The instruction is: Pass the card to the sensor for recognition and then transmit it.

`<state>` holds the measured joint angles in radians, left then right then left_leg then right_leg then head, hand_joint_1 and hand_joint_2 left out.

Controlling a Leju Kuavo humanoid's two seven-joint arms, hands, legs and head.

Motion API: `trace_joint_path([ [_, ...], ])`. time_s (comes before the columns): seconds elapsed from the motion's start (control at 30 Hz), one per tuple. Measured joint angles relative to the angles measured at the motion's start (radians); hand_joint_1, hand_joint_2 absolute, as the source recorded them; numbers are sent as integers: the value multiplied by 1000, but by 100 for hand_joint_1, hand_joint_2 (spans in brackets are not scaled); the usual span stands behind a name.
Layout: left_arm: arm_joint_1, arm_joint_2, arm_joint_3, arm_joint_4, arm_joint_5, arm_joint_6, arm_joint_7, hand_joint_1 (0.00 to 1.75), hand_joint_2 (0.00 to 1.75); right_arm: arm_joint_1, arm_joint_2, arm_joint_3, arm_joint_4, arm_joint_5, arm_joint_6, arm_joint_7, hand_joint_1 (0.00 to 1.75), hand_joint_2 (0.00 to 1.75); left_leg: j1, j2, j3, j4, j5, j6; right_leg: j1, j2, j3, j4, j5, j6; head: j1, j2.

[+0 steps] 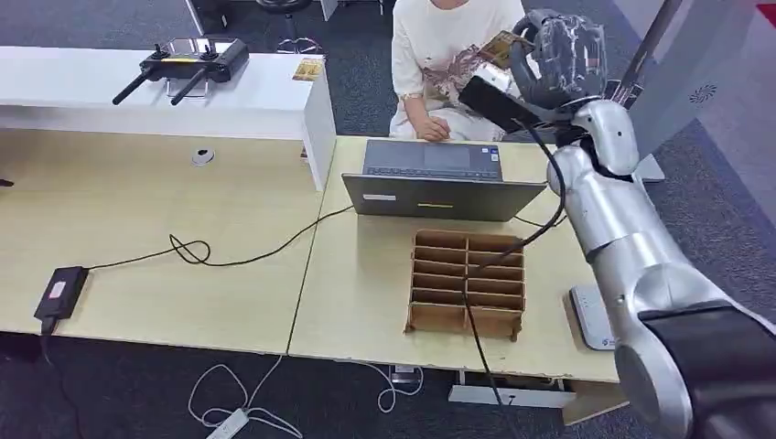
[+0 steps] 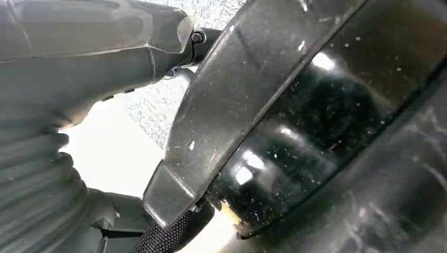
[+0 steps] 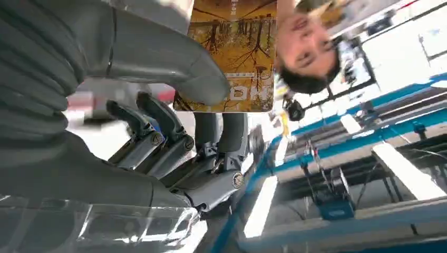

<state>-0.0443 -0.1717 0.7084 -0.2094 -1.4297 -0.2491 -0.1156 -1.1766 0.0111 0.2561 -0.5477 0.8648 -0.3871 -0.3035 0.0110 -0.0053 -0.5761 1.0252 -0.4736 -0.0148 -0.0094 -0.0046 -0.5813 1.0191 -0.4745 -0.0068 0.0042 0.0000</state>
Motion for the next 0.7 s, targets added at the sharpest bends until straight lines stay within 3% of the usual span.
trace_joint_path([
  [0.27, 3, 0, 4, 0, 21, 2, 1, 0, 175, 25, -4, -124, -76, -409, 275, -74, 175, 175, 0, 0, 0, 0, 0, 0, 0, 1, 0, -1, 0, 0, 0, 0],
  [0.4, 4, 0, 7, 0, 27, 2, 0, 0, 175, 36, -23, -145, -95, -535, 373, -84, 175, 175, 0, 0, 0, 0, 0, 0, 0, 1, -1, -1, 0, 0, 0, 0],
  [0.57, 5, 0, 9, 0, 32, 6, 1, 0, 175, 49, -85, -162, -115, -673, 542, -80, 175, 175, 0, 0, 0, 1, 0, 0, 0, 0, -1, -1, 0, 0, 0, 0],
  [0.7, 5, 0, 9, 0, 32, 7, 2, 0, 175, 94, -180, -165, -162, -840, 669, -61, 175, 175, 0, -4, 0, 1, 0, 0, 0, -3, 0, -2, 0, 0, 0, 0],
])
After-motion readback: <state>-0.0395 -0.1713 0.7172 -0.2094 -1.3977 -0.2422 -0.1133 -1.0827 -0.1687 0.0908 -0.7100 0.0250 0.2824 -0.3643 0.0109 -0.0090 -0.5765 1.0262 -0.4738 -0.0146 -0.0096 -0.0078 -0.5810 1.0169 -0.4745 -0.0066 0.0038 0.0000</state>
